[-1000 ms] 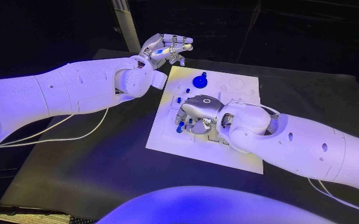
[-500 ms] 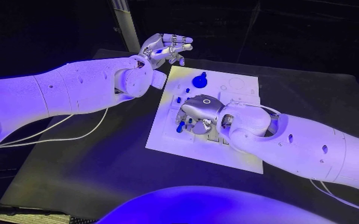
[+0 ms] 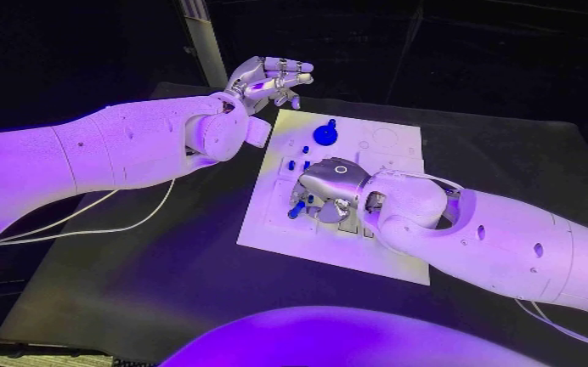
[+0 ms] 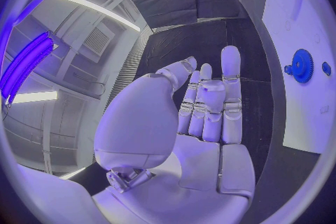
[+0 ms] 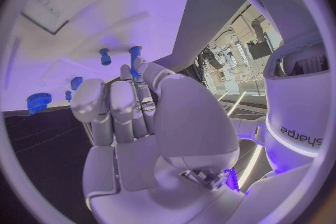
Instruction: Assemble the parts on the task board
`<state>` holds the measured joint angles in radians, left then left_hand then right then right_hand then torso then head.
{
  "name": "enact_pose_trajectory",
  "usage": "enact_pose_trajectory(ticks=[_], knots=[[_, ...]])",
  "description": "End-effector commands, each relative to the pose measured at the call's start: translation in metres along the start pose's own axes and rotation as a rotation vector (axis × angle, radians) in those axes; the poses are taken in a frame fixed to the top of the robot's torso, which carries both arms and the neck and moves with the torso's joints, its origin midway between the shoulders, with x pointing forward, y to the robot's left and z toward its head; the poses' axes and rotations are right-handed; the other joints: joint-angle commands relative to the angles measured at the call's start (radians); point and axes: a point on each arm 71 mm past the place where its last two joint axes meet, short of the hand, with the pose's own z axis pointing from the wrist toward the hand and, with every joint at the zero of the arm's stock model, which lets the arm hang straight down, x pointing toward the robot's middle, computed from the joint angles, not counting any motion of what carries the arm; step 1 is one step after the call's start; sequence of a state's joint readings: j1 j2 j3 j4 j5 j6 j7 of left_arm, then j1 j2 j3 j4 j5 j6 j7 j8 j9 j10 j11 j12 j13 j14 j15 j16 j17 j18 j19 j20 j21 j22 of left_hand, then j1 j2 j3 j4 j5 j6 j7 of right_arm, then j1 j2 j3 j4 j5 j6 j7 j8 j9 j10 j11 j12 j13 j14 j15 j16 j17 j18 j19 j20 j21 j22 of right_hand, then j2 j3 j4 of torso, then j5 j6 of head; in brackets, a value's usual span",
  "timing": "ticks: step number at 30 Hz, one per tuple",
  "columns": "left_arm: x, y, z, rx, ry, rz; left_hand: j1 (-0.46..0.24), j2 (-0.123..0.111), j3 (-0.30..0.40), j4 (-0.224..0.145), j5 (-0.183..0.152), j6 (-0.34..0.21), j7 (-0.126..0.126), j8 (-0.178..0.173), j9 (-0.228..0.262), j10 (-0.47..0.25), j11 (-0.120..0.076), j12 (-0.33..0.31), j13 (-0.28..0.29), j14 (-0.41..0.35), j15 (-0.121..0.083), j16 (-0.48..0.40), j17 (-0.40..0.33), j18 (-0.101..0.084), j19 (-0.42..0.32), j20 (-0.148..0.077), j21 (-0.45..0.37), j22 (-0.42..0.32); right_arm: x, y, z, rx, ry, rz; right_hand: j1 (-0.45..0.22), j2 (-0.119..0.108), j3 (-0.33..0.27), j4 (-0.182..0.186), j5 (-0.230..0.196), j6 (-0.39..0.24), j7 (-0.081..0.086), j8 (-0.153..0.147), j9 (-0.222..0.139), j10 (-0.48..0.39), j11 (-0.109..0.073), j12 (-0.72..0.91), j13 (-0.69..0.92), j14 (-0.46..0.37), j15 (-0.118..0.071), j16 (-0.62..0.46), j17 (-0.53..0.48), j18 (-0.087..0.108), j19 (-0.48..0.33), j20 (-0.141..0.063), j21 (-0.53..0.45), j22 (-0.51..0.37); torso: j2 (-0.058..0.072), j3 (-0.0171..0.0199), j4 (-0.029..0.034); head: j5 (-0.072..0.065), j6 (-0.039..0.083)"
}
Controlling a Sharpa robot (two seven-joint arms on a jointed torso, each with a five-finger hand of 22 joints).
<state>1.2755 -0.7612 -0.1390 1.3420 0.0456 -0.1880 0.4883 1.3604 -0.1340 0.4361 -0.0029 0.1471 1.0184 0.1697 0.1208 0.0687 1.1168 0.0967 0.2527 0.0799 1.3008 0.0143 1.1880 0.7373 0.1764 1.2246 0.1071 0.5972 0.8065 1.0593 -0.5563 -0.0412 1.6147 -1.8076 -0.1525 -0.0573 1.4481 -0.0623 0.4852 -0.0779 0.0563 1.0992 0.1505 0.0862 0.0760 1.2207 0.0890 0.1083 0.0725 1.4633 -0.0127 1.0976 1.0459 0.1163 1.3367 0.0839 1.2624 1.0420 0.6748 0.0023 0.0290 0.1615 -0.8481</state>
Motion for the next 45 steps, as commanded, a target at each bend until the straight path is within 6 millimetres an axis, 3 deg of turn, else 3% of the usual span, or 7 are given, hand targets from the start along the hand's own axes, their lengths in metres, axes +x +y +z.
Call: enact_pose_trajectory(ticks=[1,25,31,34,38,42,45], knots=[[0.001,-0.002,0.0,0.008,0.012,-0.01,0.005,0.0,0.002,-0.006,0.003,0.001,0.008,0.004,-0.001,-0.005,0.004,0.005,-0.001,-0.007,-0.001,-0.007,-0.004,0.006,-0.005,0.003,-0.005,-0.002,-0.001,0.0,0.0,0.014,0.004,-0.028,0.002,-0.001,0.004,0.0,0.003,0.0,0.005,-0.007,-0.001,0.019,-0.012,0.001,0.001,0.027,0.0,0.003,0.0,-0.009,0.003,0.005,0.007,0.002,0.0,0.0,0.0007,-0.002,0.001],[0.001,-0.001,0.0,0.004,0.016,-0.012,0.005,0.0,0.002,-0.006,0.003,0.001,0.008,0.004,-0.001,-0.005,0.004,0.005,-0.001,-0.007,-0.001,-0.007,-0.004,0.006,-0.005,0.003,-0.005,-0.002,0.0,0.016,0.014,-0.02,0.04,-0.057,-0.014,-0.008,0.0,0.002,0.001,0.0,0.006,-0.01,-0.002,0.019,-0.012,-0.004,0.002,0.024,0.002,-0.001,-0.007,-0.007,-0.002,0.007,0.005,-0.003,0.0,-0.0009,0.001,-0.003,-0.006],[0.001,-0.001,0.0,0.003,0.015,-0.012,0.005,0.0,0.002,-0.006,0.003,0.001,0.008,0.004,-0.001,-0.005,0.004,0.005,-0.001,-0.007,-0.001,-0.007,-0.004,0.006,-0.005,0.003,-0.005,-0.002,-0.001,0.014,0.013,-0.014,0.013,-0.053,-0.085,-0.058,-0.028,0.027,0.009,-0.09,0.025,-0.027,-0.013,-0.099,0.016,-0.048,-0.012,-0.001,0.025,-0.071,-0.083,0.011,-0.058,0.025,-0.06,-0.103,0.0,-0.0007,0.0006,-0.004,-0.004],[0.001,-0.001,0.0,0.003,0.015,-0.012,0.005,0.0,0.002,-0.006,0.003,0.001,0.008,0.004,-0.001,-0.005,0.004,0.005,-0.001,-0.007,-0.001,-0.007,-0.004,0.006,-0.005,0.003,-0.005,-0.002,-0.004,0.011,0.012,-0.005,-0.028,-0.049,-0.118,-0.089,-0.077,0.039,0.013,-0.153,0.038,-0.026,-0.013,-0.166,0.031,-0.044,-0.01,-0.016,0.035,-0.124,-0.139,0.024,-0.094,0.037,-0.111,-0.174,0.0,-0.0001,0.0009,-0.006,-0.003],[0.0,-0.001,0.0,0.001,0.016,-0.012,0.005,0.0,0.002,-0.006,0.003,0.001,0.008,0.004,-0.001,-0.005,0.004,0.005,-0.001,-0.007,-0.001,-0.007,-0.004,0.006,-0.005,0.003,-0.005,-0.002,-0.009,0.008,0.007,0.005,-0.106,-0.039,-0.147,-0.107,-0.163,0.063,0.035,-0.202,0.051,-0.024,-0.01,-0.219,0.043,-0.035,-0.007,-0.021,0.044,-0.147,-0.165,0.03,-0.107,0.046,-0.142,-0.214,0.001,0.0009,0.0013,-0.008,-0.001],[0.0,-0.001,0.0,0.0,0.015,-0.012,0.004,0.0,0.002,-0.006,0.003,0.0,0.009,0.003,-0.001,-0.007,0.004,0.006,-0.002,-0.008,-0.001,-0.008,-0.007,0.006,-0.006,0.004,-0.006,-0.002,-0.014,0.006,0.0,0.01,-0.174,-0.012,-0.127,-0.092,-0.308,0.103,0.052,-0.224,0.053,-0.021,-0.008,-0.251,0.045,-0.004,-0.004,-0.023,0.049,-0.162,-0.185,0.036,-0.107,0.048,-0.164,-0.24,0.0,0.0011,-0.0001,-0.012,0.002],[-0.001,-0.001,0.0,0.0,0.013,-0.011,0.004,0.0,0.002,-0.006,0.003,0.0,0.009,0.003,-0.001,-0.007,0.004,0.006,-0.002,-0.008,-0.001,-0.008,-0.007,0.006,-0.006,0.004,-0.006,-0.002,-0.018,0.003,-0.011,0.015,-0.213,0.019,-0.099,-0.07,-0.363,0.125,0.059,-0.207,0.052,-0.017,-0.005,-0.242,0.042,0.03,-0.002,-0.016,0.044,-0.156,-0.184,0.031,-0.093,0.048,-0.159,-0.233,-0.001,0.0002,-0.0012,-0.017,0.004]])
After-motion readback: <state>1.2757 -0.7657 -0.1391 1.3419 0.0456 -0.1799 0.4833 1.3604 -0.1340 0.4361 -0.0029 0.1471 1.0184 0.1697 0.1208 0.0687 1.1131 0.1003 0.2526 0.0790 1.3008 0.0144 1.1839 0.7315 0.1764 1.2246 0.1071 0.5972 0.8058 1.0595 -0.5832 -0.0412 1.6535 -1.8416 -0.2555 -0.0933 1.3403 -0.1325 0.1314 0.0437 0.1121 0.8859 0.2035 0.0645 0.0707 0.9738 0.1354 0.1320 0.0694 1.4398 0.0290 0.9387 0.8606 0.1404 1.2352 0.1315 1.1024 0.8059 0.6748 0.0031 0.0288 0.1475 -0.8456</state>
